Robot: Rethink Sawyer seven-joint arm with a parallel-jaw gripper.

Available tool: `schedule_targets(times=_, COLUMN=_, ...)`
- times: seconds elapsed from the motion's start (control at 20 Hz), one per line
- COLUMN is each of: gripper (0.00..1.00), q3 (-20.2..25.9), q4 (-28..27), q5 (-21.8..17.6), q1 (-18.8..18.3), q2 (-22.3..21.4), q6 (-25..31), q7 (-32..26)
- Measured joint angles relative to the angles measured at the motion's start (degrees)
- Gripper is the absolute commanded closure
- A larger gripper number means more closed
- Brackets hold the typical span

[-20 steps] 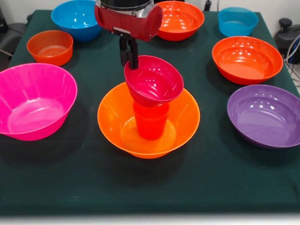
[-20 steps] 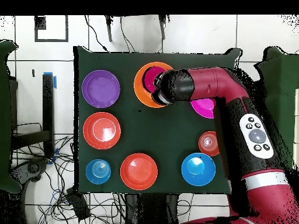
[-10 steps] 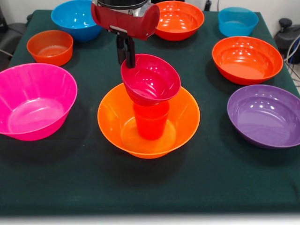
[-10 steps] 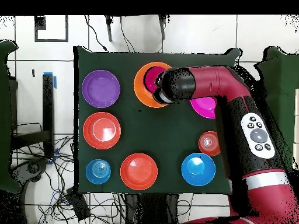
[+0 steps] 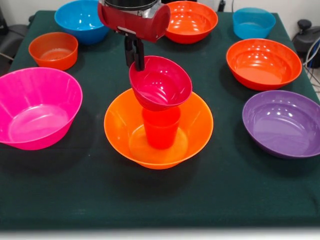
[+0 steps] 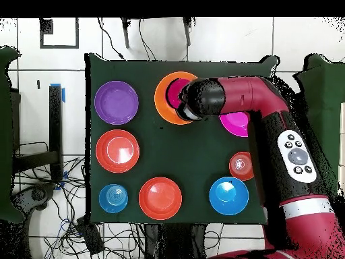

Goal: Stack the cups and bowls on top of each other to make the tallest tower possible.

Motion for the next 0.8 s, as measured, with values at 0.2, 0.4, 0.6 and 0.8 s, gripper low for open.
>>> schedule_targets(times=0.2, gripper=1.00, q3=0.00, q4=-0.12, q5=-0.11, q1=0.21, q2=0.11, q6=0.00, q7=0.00)
schedule_targets(times=0.4, gripper=1.00, q3=0.00, q4=-0.58, q5=-0.21, q1=0.77, q2=0.35, q6=0.10, q7=0.00)
schedule_targets(times=0.6, gripper=1.00, q3=0.00, q4=-1.42, q5=-0.32, q1=1.50, q2=0.76, q6=0.37, q7=0.00)
schedule_targets(times=0.8, gripper=1.00, q3=0.00, q4=-1.71, q5=-0.37, q1=1.87, q2=0.83, q6=0.38, q7=0.00)
